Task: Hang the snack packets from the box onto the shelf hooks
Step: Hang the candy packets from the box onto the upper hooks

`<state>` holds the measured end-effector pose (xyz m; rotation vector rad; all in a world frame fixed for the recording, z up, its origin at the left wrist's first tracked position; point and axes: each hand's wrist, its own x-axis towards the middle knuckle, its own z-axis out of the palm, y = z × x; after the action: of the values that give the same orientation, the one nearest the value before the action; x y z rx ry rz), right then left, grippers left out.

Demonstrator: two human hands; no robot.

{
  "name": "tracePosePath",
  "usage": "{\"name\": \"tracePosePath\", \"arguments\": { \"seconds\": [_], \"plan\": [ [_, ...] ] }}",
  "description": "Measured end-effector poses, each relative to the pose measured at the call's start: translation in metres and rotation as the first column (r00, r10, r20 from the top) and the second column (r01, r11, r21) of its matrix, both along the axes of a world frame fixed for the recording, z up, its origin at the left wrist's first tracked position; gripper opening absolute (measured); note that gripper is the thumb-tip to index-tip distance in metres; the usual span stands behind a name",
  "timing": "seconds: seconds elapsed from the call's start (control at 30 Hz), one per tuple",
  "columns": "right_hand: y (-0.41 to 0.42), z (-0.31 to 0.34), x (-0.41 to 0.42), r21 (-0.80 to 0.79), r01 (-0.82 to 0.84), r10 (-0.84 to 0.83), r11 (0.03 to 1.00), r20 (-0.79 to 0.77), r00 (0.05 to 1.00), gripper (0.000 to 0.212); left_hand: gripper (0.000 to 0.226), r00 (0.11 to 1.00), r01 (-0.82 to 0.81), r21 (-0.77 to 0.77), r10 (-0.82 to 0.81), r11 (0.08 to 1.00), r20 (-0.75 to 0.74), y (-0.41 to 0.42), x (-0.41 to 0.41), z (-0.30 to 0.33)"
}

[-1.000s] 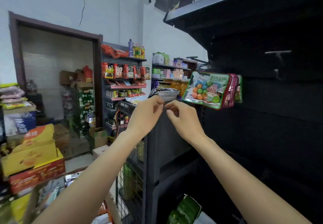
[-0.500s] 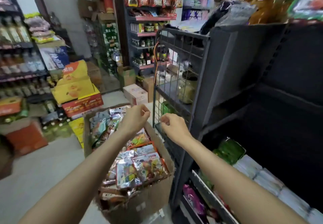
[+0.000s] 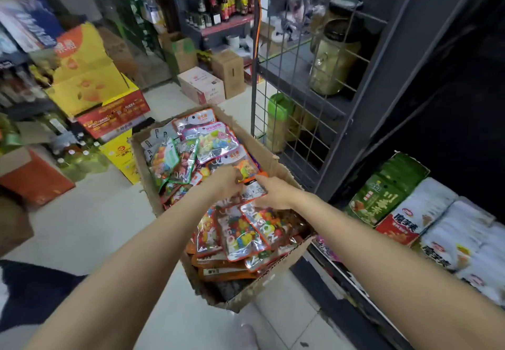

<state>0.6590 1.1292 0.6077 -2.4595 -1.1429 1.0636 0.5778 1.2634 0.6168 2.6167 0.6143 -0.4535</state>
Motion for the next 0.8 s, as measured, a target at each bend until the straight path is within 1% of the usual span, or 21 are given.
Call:
{"name": "tracePosePath", "arguments": {
  "seconds": [0.07, 0.13, 0.2, 0.27, 0.33, 0.4, 0.43, 0.47, 0.5, 0.57, 0.63, 0.7, 0.73, 0.8],
  "plan": [
    [0.0, -0.004, -0.001, -0.02, -0.006, 0.006, 1.0, 0.015, 1.0, 0.087, 0.036, 1.0, 0.001, 0.024, -0.001, 1.0, -0.007, 0.001, 0.003, -0.005],
    [-0.004, -0.004, -0.006, -0.028, 0.012, -0.01, 1.0, 0.057, 0.998, 0.087, 0.042, 1.0, -0.005, 0.094, 0.007, 0.996, -0.016, 0.0, 0.005, -0.012],
    [-0.007, -0.005, -0.012, -0.007, 0.038, -0.037, 0.999, 0.119, 0.992, 0.079, 0.044, 0.999, -0.039, 0.141, 0.037, 0.989, 0.016, -0.003, 0.005, -0.02],
    [-0.01, -0.004, -0.018, 0.025, 0.04, -0.044, 0.999, 0.169, 0.985, 0.068, 0.04, 0.996, -0.062, 0.152, 0.051, 0.986, 0.079, -0.006, 0.004, -0.023],
    [-0.014, -0.004, -0.018, -0.004, 0.015, -0.015, 1.0, 0.174, 0.985, 0.054, 0.036, 0.988, -0.071, 0.13, 0.051, 0.989, 0.149, -0.011, -0.001, -0.025],
    [-0.019, -0.001, -0.012, -0.039, -0.029, 0.035, 0.999, 0.164, 0.986, 0.034, 0.031, 0.965, -0.087, 0.048, 0.072, 0.995, 0.25, -0.015, -0.008, -0.026],
    [-0.02, 0.002, -0.01, -0.046, -0.039, 0.046, 0.998, 0.172, 0.984, 0.029, 0.027, 0.953, -0.096, 0.009, 0.089, 0.995, 0.291, -0.018, -0.012, -0.025],
    [-0.021, 0.006, -0.009, -0.042, -0.041, 0.048, 0.998, 0.188, 0.981, 0.031, 0.024, 0.941, -0.102, -0.012, 0.1, 0.995, 0.323, -0.021, -0.016, -0.023],
    [-0.022, 0.008, -0.008, -0.014, -0.036, 0.038, 0.999, 0.209, 0.977, 0.036, 0.021, 0.931, -0.105, -0.019, 0.105, 0.994, 0.349, -0.024, -0.021, -0.022],
    [-0.023, 0.011, -0.009, 0.091, -0.003, -0.02, 0.996, 0.249, 0.968, 0.038, 0.016, 0.908, -0.105, -0.013, 0.101, 0.994, 0.407, -0.03, -0.03, -0.016],
    [-0.029, 0.017, -0.013, 0.204, 0.034, -0.085, 0.978, 0.242, 0.967, 0.037, 0.014, 0.871, -0.125, 0.013, 0.103, 0.992, 0.48, -0.037, -0.038, -0.006],
    [-0.043, 0.028, -0.017, 0.308, 0.087, -0.161, 0.947, 0.226, 0.961, 0.031, 0.017, 0.812, -0.152, 0.042, 0.1, 0.988, 0.575, -0.045, -0.044, 0.008],
    [-0.053, 0.035, -0.019, 0.376, 0.127, -0.213, 0.918, 0.195, 0.957, 0.027, 0.017, 0.769, -0.151, 0.057, 0.081, 0.987, 0.634, -0.049, -0.045, 0.015],
    [-0.074, 0.051, -0.023, 0.527, 0.266, -0.337, 0.807, 0.042, 0.941, 0.019, 0.016, 0.677, -0.109, 0.118, -0.013, 0.987, 0.736, -0.061, -0.044, 0.03]
  ]
}}
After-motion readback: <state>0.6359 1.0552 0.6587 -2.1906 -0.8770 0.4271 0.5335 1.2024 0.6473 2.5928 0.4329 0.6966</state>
